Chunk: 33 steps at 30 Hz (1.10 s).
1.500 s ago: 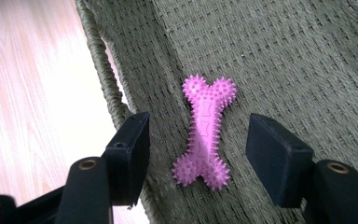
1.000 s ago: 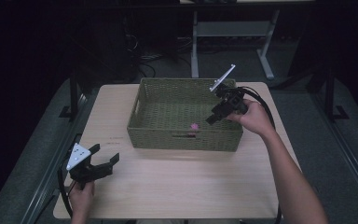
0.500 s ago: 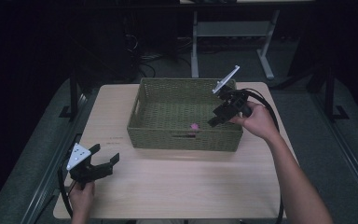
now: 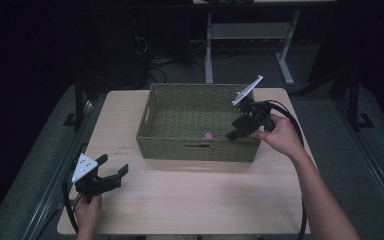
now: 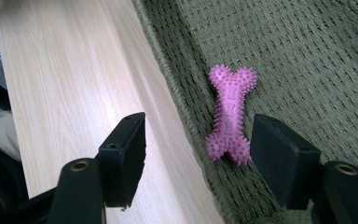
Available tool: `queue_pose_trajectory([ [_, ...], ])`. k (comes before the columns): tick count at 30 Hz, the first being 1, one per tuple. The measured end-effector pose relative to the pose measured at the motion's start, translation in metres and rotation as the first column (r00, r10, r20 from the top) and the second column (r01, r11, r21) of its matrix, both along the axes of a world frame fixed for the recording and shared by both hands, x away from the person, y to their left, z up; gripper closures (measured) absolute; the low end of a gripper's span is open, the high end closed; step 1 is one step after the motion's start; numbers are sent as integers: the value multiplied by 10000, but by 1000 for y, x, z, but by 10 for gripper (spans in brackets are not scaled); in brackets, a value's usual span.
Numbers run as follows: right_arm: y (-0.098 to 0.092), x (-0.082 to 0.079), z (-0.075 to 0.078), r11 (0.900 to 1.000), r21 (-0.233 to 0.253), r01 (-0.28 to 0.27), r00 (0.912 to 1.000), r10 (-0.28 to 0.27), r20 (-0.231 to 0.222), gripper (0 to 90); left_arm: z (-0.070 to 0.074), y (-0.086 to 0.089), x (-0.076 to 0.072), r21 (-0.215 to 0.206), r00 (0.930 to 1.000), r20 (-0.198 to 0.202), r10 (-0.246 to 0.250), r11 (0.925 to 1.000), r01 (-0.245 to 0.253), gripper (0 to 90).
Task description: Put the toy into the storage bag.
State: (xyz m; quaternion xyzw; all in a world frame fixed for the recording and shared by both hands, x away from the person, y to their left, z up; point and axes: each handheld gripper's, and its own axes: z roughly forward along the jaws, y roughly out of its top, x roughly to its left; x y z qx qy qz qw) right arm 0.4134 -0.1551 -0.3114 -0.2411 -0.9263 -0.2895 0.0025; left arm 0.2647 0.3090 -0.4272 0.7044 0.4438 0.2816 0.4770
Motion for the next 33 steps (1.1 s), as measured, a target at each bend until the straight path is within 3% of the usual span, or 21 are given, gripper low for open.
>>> queue_pose_trajectory([
  [33,-14,-40,-13,9998,187,-19,9999,16,167,314,0,0,-1,42,10000,26,2,10000,-2,133],
])
